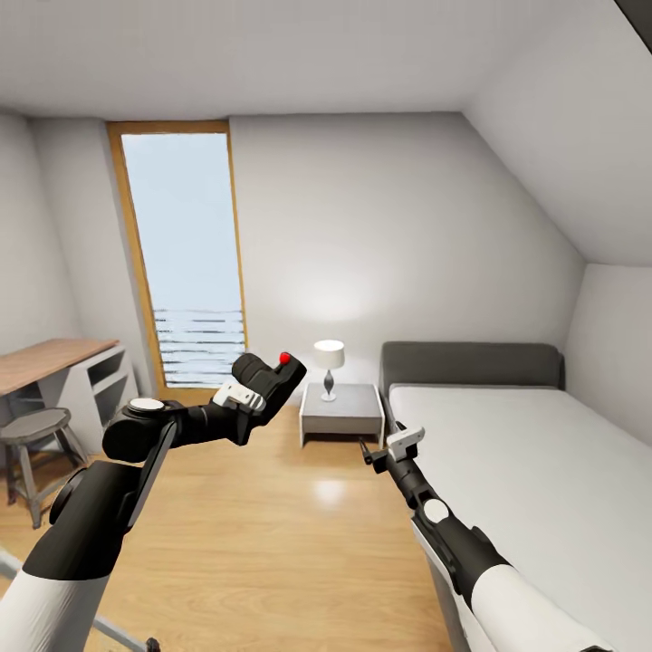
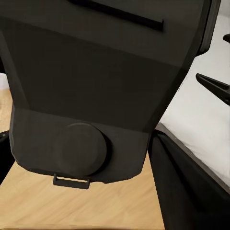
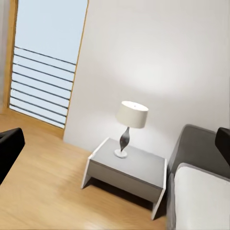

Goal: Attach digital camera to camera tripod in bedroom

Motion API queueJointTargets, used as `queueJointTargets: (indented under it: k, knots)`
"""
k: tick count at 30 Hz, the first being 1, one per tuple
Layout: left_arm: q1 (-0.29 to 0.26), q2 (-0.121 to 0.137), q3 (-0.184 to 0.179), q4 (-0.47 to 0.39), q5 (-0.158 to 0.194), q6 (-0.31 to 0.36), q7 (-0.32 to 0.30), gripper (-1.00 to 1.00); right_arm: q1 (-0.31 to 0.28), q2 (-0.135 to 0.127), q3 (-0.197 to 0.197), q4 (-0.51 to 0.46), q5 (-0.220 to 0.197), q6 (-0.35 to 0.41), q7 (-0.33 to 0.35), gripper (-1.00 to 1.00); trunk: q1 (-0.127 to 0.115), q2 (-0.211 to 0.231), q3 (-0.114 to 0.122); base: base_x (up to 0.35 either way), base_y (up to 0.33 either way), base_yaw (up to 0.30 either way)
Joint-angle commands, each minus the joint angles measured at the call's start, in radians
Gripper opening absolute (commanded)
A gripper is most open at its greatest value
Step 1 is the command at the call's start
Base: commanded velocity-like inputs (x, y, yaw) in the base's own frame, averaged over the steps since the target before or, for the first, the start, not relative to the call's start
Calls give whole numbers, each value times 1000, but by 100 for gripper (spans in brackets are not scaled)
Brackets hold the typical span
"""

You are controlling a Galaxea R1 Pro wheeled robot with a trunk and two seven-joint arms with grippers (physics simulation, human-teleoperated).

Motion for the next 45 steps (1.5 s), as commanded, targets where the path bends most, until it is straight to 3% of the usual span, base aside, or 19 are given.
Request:
queueJointTargets:
  k: [1,16,24,30,33,45]
  knots:
    - [-1,0,-1,-1,-10,2,-11,-100,-1,0,-1,1,8,-3,-1,100,-4,6,1,0,0,267]
    - [-1,0,-1,-1,-10,2,-11,-100,-1,0,-1,2,8,-3,-3,100,-61,111,48,0,0,280]
    - [-1,0,-2,-1,-10,2,-11,-100,-1,0,-3,48,7,-3,-3,100,-92,167,74,0,0,61]
    - [-1,1,-3,0,-9,2,-11,-100,-2,0,-59,166,5,-3,-2,100,-115,209,92,0,0,4]
    - [-1,1,-4,0,-9,2,-11,-100,-2,-6,-96,274,4,-4,0,100,-126,230,102,0,0,0]
    - [-1,0,-6,0,-10,2,-12,-100,-1,-66,-120,587,1,0,-2,100,-172,314,139,0,0,0]
